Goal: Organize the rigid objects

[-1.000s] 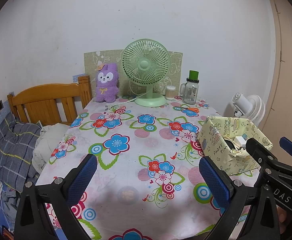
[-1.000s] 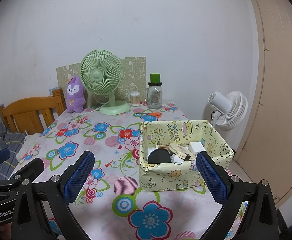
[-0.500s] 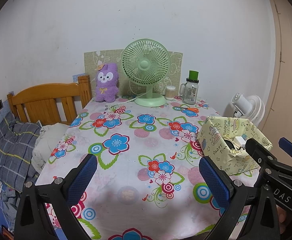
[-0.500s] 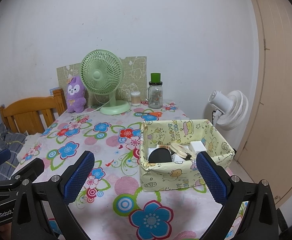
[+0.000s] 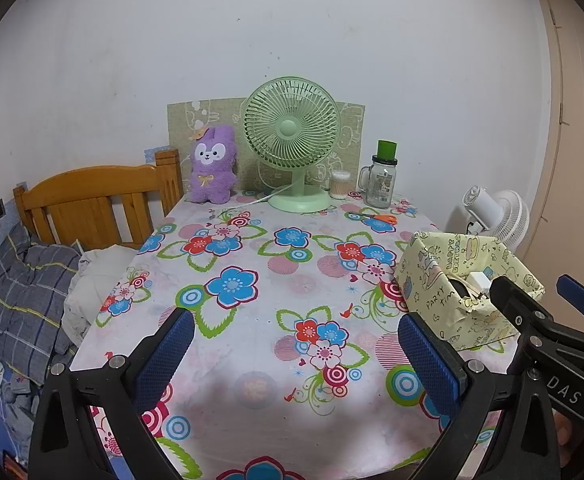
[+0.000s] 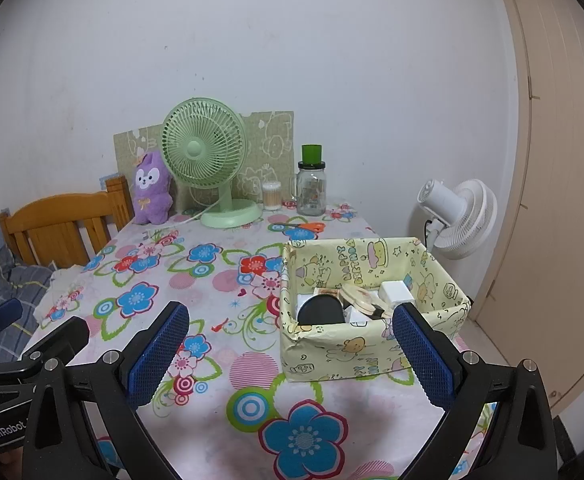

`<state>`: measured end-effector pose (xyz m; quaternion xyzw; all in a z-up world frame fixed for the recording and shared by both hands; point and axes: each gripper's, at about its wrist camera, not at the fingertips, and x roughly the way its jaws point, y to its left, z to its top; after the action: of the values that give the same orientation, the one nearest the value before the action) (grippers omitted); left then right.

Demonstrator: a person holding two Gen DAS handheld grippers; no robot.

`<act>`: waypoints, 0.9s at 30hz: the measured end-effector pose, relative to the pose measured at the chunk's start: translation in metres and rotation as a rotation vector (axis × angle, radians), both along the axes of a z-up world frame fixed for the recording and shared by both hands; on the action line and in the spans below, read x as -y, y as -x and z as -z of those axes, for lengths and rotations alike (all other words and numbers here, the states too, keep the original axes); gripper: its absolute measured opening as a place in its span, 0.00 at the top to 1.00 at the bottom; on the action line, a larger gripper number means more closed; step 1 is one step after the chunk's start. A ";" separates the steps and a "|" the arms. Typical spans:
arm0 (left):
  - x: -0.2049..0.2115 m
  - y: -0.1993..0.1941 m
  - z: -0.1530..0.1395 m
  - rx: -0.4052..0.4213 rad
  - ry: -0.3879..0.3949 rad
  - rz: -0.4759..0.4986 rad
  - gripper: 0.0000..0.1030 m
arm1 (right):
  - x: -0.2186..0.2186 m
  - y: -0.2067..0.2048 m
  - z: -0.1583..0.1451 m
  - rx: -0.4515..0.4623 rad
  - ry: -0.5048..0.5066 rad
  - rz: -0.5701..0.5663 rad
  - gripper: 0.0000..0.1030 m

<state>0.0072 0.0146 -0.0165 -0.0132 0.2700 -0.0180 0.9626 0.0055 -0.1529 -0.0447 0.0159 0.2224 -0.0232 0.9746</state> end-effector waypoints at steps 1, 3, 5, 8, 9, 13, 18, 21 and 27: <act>0.000 0.000 0.000 0.000 0.001 0.000 0.00 | -0.001 0.000 0.000 0.000 0.000 0.000 0.00; 0.000 0.000 0.000 0.001 0.000 -0.001 0.00 | -0.001 0.000 0.000 0.000 0.000 0.000 0.00; 0.000 0.000 0.000 0.001 0.000 -0.001 0.00 | -0.001 0.000 0.000 0.000 -0.001 0.000 0.00; 0.000 0.000 0.000 0.001 0.000 -0.002 0.00 | -0.001 0.000 0.000 -0.001 0.000 0.000 0.00; 0.000 0.000 0.000 0.000 0.001 -0.001 0.00 | -0.001 0.000 0.000 -0.001 0.001 0.000 0.00; 0.000 0.000 0.000 -0.002 0.002 -0.001 0.00 | -0.001 0.000 0.001 -0.002 -0.002 -0.001 0.00; 0.001 -0.001 0.001 -0.003 0.003 0.000 0.00 | -0.002 0.001 0.001 -0.002 0.001 0.000 0.00; 0.001 0.000 0.001 -0.003 0.002 -0.002 0.00 | -0.002 0.000 0.001 -0.003 -0.002 0.000 0.00; 0.000 0.000 0.001 -0.003 0.003 -0.001 0.00 | -0.002 0.000 0.001 -0.003 -0.002 0.000 0.00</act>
<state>0.0072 0.0143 -0.0174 -0.0147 0.2714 -0.0177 0.9622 0.0054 -0.1514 -0.0456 0.0167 0.2236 -0.0227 0.9743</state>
